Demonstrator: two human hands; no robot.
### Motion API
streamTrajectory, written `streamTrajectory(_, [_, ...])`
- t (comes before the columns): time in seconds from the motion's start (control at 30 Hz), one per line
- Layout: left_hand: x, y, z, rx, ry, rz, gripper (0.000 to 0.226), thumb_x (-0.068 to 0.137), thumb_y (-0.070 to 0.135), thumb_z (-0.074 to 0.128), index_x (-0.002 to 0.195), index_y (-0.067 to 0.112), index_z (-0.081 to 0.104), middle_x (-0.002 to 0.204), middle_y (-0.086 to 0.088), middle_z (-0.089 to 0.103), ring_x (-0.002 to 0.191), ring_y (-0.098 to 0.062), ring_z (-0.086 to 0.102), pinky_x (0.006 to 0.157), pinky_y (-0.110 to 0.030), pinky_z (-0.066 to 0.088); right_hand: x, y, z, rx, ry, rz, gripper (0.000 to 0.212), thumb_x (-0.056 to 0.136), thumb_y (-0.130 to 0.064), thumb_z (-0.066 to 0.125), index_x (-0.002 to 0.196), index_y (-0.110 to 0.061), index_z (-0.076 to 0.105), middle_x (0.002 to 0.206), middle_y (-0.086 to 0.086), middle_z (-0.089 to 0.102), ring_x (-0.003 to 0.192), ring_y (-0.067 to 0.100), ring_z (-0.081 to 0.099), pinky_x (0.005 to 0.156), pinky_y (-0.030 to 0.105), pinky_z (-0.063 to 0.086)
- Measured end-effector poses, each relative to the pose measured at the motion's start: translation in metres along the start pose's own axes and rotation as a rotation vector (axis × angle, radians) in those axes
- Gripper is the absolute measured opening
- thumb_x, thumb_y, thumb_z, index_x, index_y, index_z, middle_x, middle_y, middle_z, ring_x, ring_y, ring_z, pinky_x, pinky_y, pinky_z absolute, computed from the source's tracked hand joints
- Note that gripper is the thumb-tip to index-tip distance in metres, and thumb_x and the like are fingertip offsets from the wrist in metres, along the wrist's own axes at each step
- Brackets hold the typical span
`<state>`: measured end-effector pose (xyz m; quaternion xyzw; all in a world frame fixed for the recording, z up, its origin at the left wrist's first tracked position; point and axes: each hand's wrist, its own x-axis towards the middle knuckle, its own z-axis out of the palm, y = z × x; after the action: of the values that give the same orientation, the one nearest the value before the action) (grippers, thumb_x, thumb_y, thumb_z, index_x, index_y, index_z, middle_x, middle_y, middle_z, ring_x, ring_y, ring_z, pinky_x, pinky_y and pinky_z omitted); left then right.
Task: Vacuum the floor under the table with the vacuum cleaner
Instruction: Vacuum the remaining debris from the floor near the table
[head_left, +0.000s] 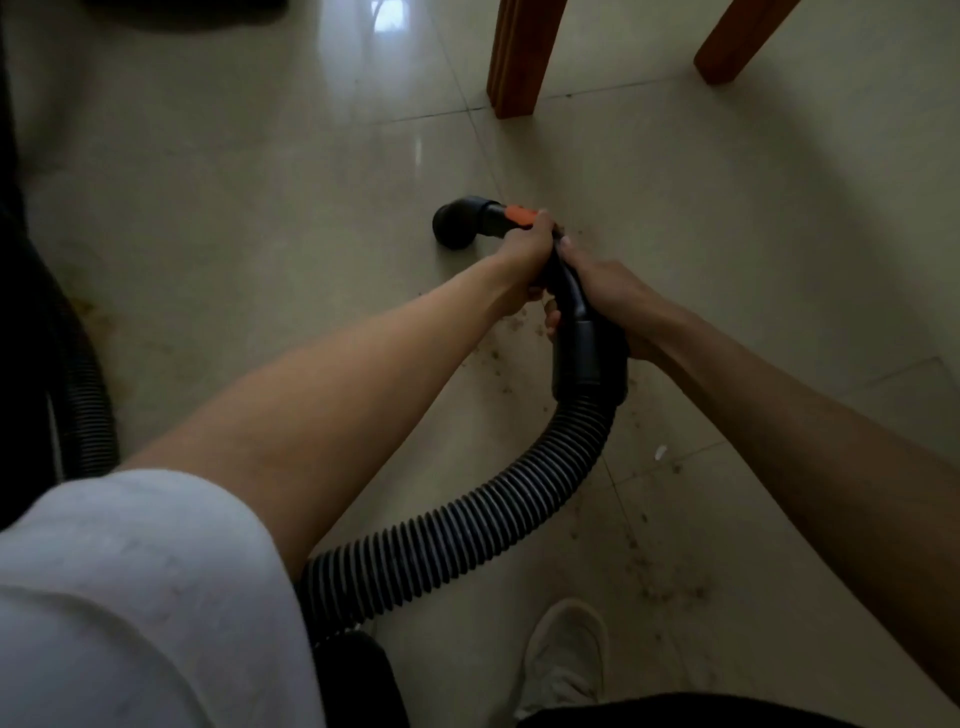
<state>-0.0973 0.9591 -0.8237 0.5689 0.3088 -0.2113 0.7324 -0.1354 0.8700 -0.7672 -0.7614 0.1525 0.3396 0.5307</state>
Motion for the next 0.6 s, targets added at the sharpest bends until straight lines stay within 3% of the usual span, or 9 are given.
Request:
streamTrajectory(0.13, [0.002,0.002,0.000,-0.024,-0.014,-0.029,0.031,0.100,0.039,0.035,0.105,0.010,0.043,0.088,-0.008,0.055,0.087,-0.021,0.055,0.075,-0.030,0.043,0.003,-0.001,-0.003,-0.019,-0.016,0.000,0.045,0.101,-0.045,0.038,0.096,-0.003,0.052,0.060,0.010,0.057,0.041,0.016,0.057,0.043,0.025,0.051])
streamTrajectory(0.27, [0.002,0.010,0.013,-0.026,-0.087,-0.029,0.026,0.099,0.033,0.039,0.109,0.009,0.042,0.088,-0.008,0.053,0.086,-0.021,0.056,0.090,-0.034,0.047,0.010,0.002,-0.013,-0.036,0.110,-0.035,0.044,0.101,-0.044,0.038,0.086,-0.005,0.052,0.060,0.010,0.058,0.043,0.017,0.058,0.049,0.027,0.052])
streamTrajectory(0.47, [0.002,0.020,0.035,-0.048,-0.126,0.061,0.037,0.100,0.029,0.039,0.123,0.002,0.043,0.084,-0.007,0.051,0.084,-0.022,0.053,0.081,-0.033,0.044,0.015,-0.002,-0.028,-0.020,0.191,-0.062,0.045,0.101,-0.044,0.039,0.084,-0.005,0.054,0.061,0.010,0.059,0.044,0.016,0.058,0.050,0.027,0.053])
streamTrajectory(0.6, [0.004,0.028,0.036,-0.078,-0.120,0.093,0.042,0.099,0.032,0.041,0.127,-0.001,0.042,0.087,-0.008,0.052,0.087,-0.023,0.055,0.079,-0.033,0.047,0.017,-0.011,-0.031,-0.032,0.197,-0.087,0.044,0.101,-0.044,0.038,0.088,-0.005,0.054,0.063,0.010,0.059,0.039,0.013,0.058,0.042,0.022,0.050])
